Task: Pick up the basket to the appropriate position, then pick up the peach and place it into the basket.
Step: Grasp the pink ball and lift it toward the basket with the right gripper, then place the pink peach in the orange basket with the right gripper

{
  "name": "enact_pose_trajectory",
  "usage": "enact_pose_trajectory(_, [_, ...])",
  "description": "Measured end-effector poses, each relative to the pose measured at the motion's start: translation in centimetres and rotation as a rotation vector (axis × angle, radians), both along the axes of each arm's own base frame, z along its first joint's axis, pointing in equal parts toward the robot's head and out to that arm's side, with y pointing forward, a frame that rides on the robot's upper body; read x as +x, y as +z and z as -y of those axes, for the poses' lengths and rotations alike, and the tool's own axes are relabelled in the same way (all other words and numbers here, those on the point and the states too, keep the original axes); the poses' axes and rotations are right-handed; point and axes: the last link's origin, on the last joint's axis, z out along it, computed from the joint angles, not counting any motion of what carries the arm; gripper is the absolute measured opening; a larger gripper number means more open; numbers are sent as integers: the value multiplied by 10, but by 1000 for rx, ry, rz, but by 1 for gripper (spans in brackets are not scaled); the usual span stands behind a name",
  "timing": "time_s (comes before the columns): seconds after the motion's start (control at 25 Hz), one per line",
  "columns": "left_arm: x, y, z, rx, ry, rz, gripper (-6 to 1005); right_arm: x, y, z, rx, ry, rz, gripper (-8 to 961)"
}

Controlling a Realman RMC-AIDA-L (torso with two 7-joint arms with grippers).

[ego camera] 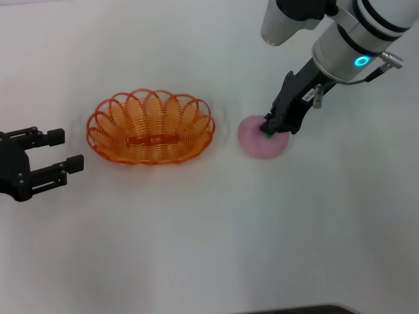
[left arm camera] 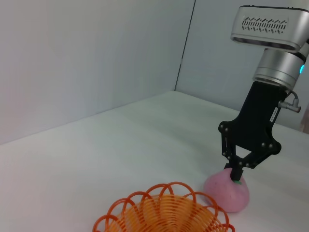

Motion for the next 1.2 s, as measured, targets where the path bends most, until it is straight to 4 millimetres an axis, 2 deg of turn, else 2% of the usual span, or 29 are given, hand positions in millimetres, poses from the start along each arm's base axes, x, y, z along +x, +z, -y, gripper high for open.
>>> enact_pose_trajectory(0.32, [0,-1,0,0,0,2,619,-1,-1,1,-11,8,-4,84])
enact_pose_trajectory(0.44, [1,-1,0,-3,-1,3,619,-7,3,0,2,17,-57,58])
enact_pose_trajectory(0.72, [1,0,1,-7,-4,6,619,-34,34,-7,100,64,-277,54])
enact_pose_trajectory(0.84, [1,0,1,-7,-3,5,618,-51,39,-7,119,105,-358,49])
enact_pose_trajectory(1.0, [0,0,2,-9,-2,6,618,-72,33,-8,99,152,-415,43])
enact_pose_trajectory(1.2, [0,-1,3,-11,1,7,618,-82,6,-10,56,164,-398,44])
